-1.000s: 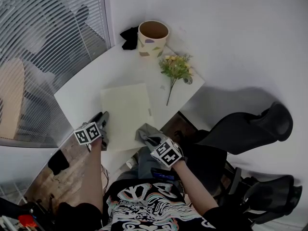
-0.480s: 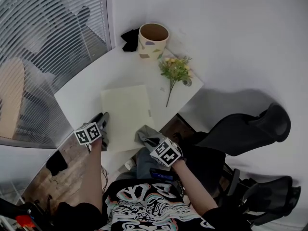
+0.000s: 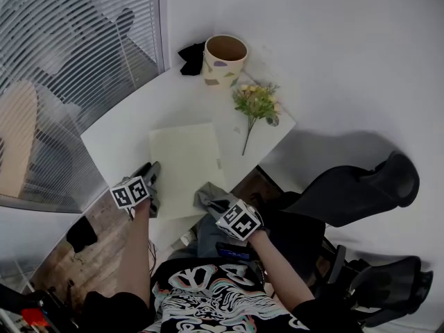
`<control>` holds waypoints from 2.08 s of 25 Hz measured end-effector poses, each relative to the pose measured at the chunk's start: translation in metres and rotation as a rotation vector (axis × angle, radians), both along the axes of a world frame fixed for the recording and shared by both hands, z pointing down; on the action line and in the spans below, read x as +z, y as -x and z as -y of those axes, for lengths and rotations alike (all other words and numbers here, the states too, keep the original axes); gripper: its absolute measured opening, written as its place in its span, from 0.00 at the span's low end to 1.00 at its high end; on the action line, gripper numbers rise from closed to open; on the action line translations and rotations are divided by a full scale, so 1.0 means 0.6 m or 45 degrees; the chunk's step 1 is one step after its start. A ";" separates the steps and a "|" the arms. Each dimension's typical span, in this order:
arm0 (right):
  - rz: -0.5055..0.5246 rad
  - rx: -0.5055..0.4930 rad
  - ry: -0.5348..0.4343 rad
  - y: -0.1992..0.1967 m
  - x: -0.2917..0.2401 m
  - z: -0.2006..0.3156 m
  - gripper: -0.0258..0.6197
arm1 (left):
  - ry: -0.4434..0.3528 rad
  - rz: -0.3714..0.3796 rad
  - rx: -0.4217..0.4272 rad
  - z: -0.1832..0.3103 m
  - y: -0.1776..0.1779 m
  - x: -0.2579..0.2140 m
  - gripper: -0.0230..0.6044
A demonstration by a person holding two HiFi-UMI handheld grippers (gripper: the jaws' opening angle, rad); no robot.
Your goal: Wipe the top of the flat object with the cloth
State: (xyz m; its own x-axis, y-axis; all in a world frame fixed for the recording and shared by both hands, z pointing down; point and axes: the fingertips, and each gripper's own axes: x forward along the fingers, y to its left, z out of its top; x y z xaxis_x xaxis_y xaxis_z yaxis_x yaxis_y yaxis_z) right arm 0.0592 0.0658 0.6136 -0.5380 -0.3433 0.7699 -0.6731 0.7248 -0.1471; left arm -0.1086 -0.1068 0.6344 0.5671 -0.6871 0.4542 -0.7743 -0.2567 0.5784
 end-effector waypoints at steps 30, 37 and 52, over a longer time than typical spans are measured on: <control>0.026 -0.157 0.046 0.084 0.002 0.002 0.06 | -0.012 -0.027 -0.001 -0.001 -0.004 0.000 0.37; 0.021 -0.202 0.056 0.102 0.001 0.005 0.06 | 0.002 -0.030 -0.004 -0.004 -0.001 0.005 0.37; 0.018 -0.313 0.092 0.145 0.020 0.006 0.06 | 0.010 -0.061 0.005 -0.004 -0.006 0.006 0.37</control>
State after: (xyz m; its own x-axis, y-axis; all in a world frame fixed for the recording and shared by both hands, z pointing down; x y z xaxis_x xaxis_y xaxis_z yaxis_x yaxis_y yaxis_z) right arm -0.0280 0.0621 0.6259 -0.6095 -0.1457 0.7793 -0.4757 0.8536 -0.2125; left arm -0.1049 -0.1042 0.6377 0.5912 -0.6813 0.4317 -0.7446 -0.2555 0.6167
